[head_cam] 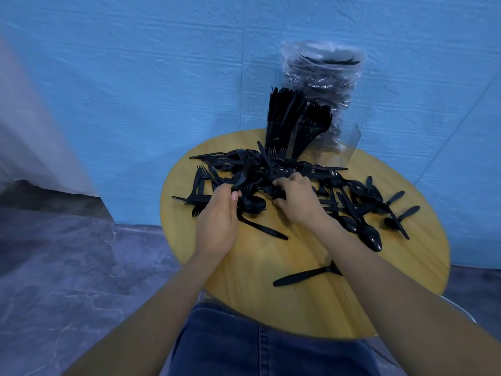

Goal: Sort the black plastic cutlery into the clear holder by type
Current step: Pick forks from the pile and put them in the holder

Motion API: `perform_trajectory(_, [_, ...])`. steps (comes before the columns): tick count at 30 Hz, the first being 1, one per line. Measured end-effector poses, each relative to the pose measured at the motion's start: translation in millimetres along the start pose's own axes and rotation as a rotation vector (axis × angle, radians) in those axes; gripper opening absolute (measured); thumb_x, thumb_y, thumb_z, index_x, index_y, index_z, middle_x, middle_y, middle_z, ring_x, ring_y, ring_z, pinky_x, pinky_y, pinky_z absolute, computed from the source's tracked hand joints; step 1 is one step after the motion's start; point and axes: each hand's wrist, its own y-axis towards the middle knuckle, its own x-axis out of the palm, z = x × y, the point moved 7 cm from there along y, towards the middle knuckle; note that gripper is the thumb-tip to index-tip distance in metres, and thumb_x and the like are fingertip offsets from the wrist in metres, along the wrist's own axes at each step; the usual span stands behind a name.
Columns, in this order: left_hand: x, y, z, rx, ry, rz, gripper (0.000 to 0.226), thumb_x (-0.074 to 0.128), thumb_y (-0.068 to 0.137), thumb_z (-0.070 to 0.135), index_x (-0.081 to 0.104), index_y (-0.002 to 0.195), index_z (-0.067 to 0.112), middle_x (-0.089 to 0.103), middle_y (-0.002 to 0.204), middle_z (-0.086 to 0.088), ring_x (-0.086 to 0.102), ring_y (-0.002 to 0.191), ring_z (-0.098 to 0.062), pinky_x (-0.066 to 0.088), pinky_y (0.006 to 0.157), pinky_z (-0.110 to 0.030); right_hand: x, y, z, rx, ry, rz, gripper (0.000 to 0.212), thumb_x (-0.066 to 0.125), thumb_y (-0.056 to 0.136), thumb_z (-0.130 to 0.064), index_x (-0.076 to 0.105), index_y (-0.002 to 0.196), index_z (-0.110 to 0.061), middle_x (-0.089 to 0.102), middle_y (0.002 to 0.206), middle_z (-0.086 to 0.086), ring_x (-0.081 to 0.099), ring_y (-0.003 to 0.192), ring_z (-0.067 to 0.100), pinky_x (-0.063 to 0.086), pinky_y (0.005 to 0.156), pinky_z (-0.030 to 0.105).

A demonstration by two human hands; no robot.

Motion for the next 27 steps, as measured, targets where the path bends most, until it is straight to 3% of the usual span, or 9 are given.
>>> perform_trajectory(3, [0.8,0.4,-0.9,-0.005,0.014,-0.010,0.035,0.025,0.101,0.034,0.050,0.092,0.010,0.062,0.094,-0.006,0.056,0.071,-0.019,0.045,0.057,-0.036,4.0,3.5,-1.1,-0.011,-0.049,-0.047,0.056,0.060,0.092,-0.021,0.037,0.143,-0.018,0.037,0.132,0.011,0.031,0.124,0.028,0.035,0.103,0.038])
perform_trajectory(8, [1.1,0.3,-0.5,0.003,0.011,-0.008,0.045,0.020,0.097,0.044,0.051,0.095,0.011,0.062,0.092,-0.004,0.056,0.071,-0.017,0.045,0.057,-0.035,0.2,1.3,2.6,-0.022,-0.025,0.064,0.037,0.058,0.092,-0.019,0.051,0.128,-0.013,0.045,0.124,0.011,0.041,0.118,0.027,0.044,0.092,0.039])
perform_trajectory(13, [0.7,0.4,-0.8,-0.016,0.031,-0.010,0.027,0.029,0.101,0.027,0.050,0.095,0.012,0.064,0.097,-0.005,0.058,0.073,-0.017,0.044,0.058,-0.033,-4.5,-4.1,3.3,-0.037,-0.039,0.153,0.030,0.050,0.096,-0.019,0.058,0.122,-0.006,0.049,0.116,0.012,0.045,0.112,0.028,0.046,0.085,0.037])
perform_trajectory(17, [0.2,0.3,-0.1,-0.014,0.031,-0.008,0.029,0.029,0.101,0.028,0.051,0.094,0.010,0.063,0.097,-0.004,0.057,0.073,-0.017,0.042,0.057,-0.027,-12.3,-6.8,3.5,-0.038,-0.080,0.220,0.030,0.044,0.099,-0.019,0.061,0.121,-0.007,0.053,0.116,0.011,0.041,0.110,0.028,0.040,0.086,0.034])
perform_trajectory(21, [-0.1,0.6,-0.5,-0.010,0.023,0.002,0.033,0.028,0.100,0.030,0.052,0.094,0.007,0.063,0.093,-0.007,0.057,0.073,-0.020,0.045,0.058,-0.035,-26.3,-9.3,6.3,0.002,-0.112,0.315,0.028,0.043,0.100,-0.024,0.063,0.117,-0.014,0.056,0.117,0.005,0.040,0.113,0.027,0.032,0.091,0.037])
perform_trajectory(27, [0.3,0.4,0.7,0.003,0.028,0.006,0.032,0.028,0.101,0.028,0.051,0.093,0.008,0.062,0.093,-0.003,0.054,0.070,-0.015,0.037,0.053,-0.029,-53.0,-16.7,7.5,-0.053,-0.078,0.468,0.026,0.038,0.101,-0.021,0.063,0.104,-0.015,0.066,0.099,0.000,0.054,0.099,0.023,0.026,0.088,0.035])
